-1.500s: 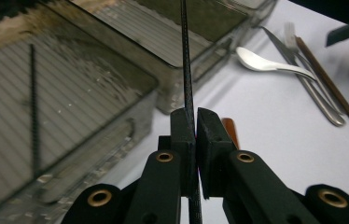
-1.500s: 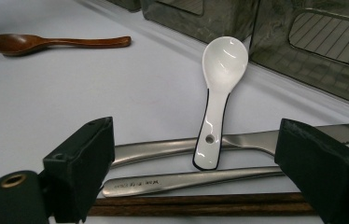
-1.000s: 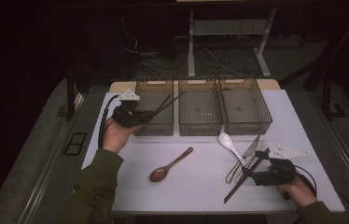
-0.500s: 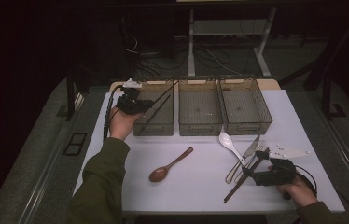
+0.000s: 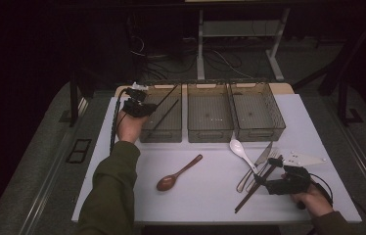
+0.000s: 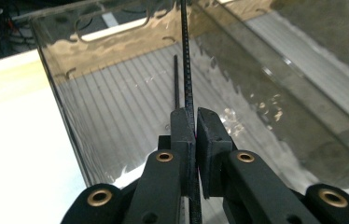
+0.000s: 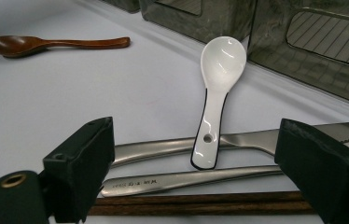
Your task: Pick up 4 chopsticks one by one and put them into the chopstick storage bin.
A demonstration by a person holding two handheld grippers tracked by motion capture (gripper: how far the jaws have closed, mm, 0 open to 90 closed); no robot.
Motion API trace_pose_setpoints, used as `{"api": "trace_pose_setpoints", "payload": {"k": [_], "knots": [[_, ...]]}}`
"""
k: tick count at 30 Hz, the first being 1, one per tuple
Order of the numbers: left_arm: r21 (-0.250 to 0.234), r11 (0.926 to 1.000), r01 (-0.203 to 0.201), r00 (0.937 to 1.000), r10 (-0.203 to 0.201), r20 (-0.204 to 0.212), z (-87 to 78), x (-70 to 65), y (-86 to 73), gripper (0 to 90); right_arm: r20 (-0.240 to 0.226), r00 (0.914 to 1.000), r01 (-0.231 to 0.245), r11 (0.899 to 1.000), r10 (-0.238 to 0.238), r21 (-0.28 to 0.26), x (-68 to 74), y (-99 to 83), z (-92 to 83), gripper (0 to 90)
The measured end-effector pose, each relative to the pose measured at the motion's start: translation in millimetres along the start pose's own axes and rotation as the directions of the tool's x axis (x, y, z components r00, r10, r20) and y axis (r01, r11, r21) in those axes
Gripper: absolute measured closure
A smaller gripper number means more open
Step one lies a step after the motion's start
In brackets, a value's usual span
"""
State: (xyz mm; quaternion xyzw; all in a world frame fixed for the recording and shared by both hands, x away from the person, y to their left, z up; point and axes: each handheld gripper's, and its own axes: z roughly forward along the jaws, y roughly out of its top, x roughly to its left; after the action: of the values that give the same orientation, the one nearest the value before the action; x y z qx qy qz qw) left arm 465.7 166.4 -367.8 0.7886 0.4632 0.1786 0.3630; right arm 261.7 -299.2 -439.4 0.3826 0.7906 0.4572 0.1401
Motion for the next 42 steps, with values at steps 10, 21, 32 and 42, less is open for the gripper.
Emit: {"api": "trace_pose_setpoints", "payload": {"k": [10,21,32,42], "knots": [[0.084,0.9964,0.013,0.9998,-0.012,-0.013,12.8,-0.2,-3.8,84.6,0.000,1.0000,-0.002,1.000,0.002,-0.001,-0.2,0.0,-0.4,11.7],[0.122,0.9926,0.001,1.0000,-0.002,0.006,17.6,-2.1,-5.1,83.7,0.002,1.0000,-0.002,1.000,0.002,-0.001,-0.4,0.0,-0.4,11.7],[0.079,0.9969,0.003,0.9999,-0.004,0.011,12.4,-1.6,-3.6,67.8,0.001,1.0000,-0.003,1.000,0.003,-0.001,-0.5,0.0,-0.4,11.7],[0.006,0.9998,-0.020,0.9963,0.019,0.083,-2.7,-6.4,0.2,55.6,0.001,1.0000,-0.002,1.000,0.002,0.001,-0.6,0.0,-0.1,11.7]]}}
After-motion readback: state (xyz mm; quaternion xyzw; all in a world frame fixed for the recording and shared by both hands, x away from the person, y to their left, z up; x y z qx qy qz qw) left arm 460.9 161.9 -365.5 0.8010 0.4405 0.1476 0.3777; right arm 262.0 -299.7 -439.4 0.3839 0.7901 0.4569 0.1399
